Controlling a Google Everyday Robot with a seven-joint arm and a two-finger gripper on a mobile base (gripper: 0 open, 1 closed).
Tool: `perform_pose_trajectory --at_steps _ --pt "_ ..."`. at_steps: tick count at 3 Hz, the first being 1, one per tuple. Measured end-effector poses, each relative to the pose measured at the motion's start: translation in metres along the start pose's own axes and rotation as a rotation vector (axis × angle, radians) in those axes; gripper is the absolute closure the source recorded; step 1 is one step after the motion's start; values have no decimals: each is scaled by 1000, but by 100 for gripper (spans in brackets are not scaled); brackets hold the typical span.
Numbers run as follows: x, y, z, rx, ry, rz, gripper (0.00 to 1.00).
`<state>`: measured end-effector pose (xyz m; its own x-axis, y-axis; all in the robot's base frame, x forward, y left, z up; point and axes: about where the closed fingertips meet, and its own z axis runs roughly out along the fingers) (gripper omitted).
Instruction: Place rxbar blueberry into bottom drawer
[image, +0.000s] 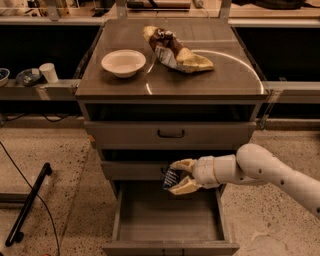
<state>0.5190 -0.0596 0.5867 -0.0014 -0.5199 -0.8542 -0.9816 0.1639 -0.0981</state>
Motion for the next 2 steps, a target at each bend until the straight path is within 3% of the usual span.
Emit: perform_pose_trajectory --at_steps 1,2 --pt "11 0 4 4 9 10 100" --pt "65 -3 7 52 39 48 100"
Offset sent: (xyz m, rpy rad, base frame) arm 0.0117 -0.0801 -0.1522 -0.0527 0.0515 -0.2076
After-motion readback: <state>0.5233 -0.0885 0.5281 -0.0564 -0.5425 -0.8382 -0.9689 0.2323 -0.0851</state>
